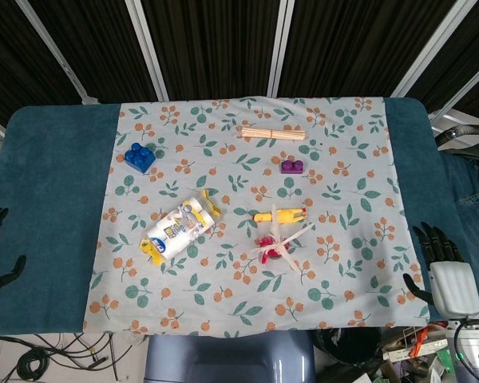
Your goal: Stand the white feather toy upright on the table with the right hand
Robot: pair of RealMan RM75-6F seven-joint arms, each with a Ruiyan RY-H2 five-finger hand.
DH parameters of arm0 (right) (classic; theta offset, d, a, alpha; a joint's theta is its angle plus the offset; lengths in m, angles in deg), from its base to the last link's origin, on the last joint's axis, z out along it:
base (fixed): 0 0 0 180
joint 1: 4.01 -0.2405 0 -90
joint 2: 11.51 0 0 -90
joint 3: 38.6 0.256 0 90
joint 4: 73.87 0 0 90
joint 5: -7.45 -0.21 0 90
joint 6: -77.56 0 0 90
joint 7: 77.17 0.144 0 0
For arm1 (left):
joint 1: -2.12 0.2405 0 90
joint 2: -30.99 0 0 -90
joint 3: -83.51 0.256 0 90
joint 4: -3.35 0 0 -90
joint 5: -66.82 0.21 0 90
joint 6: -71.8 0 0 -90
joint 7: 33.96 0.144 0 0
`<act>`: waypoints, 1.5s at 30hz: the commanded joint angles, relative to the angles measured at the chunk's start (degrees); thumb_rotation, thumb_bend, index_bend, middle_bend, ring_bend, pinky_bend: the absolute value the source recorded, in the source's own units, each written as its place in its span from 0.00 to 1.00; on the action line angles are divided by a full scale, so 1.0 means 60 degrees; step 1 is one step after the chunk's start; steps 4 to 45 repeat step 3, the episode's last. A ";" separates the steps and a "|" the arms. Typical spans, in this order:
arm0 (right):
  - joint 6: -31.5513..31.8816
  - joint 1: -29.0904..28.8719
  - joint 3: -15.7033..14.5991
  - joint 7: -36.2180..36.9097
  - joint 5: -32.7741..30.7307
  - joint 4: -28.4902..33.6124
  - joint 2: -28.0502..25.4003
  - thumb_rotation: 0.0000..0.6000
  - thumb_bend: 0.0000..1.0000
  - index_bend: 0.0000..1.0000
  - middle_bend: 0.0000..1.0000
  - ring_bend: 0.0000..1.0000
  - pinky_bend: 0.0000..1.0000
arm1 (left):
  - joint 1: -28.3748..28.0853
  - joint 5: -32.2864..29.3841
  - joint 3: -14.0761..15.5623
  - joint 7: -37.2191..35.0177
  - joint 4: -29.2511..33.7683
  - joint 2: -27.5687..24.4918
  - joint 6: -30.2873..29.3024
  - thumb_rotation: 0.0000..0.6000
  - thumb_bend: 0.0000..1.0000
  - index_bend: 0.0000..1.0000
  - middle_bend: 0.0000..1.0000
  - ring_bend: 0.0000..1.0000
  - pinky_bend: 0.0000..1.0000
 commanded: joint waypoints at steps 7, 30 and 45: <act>-0.0159 0.0046 -0.0007 0.0356 -0.0023 -0.0360 -0.0182 1.00 0.19 0.00 0.02 0.04 0.15 | 0.0009 0.0007 -0.0004 0.0017 -0.0005 0.0007 -0.0028 1.00 0.32 0.04 0.06 0.01 0.05; -0.0159 0.0046 -0.0007 0.0356 -0.0023 -0.0360 -0.0182 1.00 0.19 0.00 0.02 0.04 0.15 | 0.0009 0.0007 -0.0004 0.0017 -0.0005 0.0007 -0.0028 1.00 0.32 0.04 0.06 0.01 0.05; -0.0159 0.0046 -0.0007 0.0356 -0.0023 -0.0360 -0.0182 1.00 0.19 0.00 0.02 0.04 0.15 | 0.0009 0.0007 -0.0004 0.0017 -0.0005 0.0007 -0.0028 1.00 0.32 0.04 0.06 0.01 0.05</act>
